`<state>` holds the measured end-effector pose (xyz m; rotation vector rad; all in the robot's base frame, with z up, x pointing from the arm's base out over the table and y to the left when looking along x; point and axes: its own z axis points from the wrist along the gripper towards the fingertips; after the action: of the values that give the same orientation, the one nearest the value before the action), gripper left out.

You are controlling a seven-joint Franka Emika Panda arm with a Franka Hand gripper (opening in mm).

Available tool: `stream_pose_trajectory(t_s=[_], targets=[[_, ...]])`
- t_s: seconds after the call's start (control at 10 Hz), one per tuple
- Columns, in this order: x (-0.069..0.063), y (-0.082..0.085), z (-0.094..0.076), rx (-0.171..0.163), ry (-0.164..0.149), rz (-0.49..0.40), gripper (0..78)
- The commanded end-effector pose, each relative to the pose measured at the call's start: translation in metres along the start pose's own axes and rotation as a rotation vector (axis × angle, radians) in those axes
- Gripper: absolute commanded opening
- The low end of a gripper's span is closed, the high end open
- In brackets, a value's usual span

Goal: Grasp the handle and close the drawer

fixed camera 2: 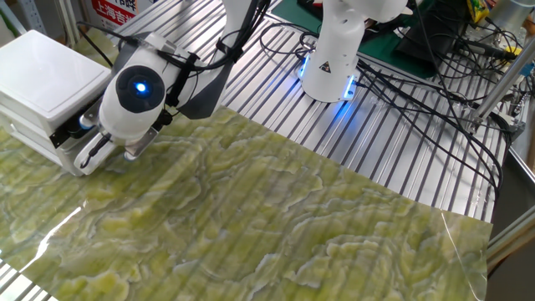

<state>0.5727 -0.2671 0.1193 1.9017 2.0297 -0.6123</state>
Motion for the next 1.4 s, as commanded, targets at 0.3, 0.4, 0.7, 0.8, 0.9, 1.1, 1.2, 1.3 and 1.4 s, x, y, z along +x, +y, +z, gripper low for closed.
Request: stream_pose_trajectory(t_s=[0.3, 0.4, 0.7, 0.8, 0.9, 1.1, 1.2, 1.3, 1.4], targets=[[-0.0026, 0.0053, 0.0031, -0.009, -0.009, -0.002, 77.4], [-0.0027, 0.0053, 0.0031, -0.009, -0.01, -0.002, 1.5], [-0.0027, 0.0053, 0.0031, -0.009, -0.01, -0.002, 1.5], [-0.0027, 0.0053, 0.0031, -0.009, -0.01, -0.002, 1.5], [-0.0027, 0.0053, 0.0031, -0.009, -0.01, -0.002, 1.5], [-0.0027, 0.0053, 0.0031, -0.009, -0.01, -0.002, 1.5], [-0.0027, 0.0053, 0.0031, -0.009, -0.01, -0.002, 1.5], [-0.0027, 0.0053, 0.0031, -0.009, -0.01, -0.002, 1.5], [-0.0027, 0.0053, 0.0031, -0.009, -0.01, -0.002, 1.5]])
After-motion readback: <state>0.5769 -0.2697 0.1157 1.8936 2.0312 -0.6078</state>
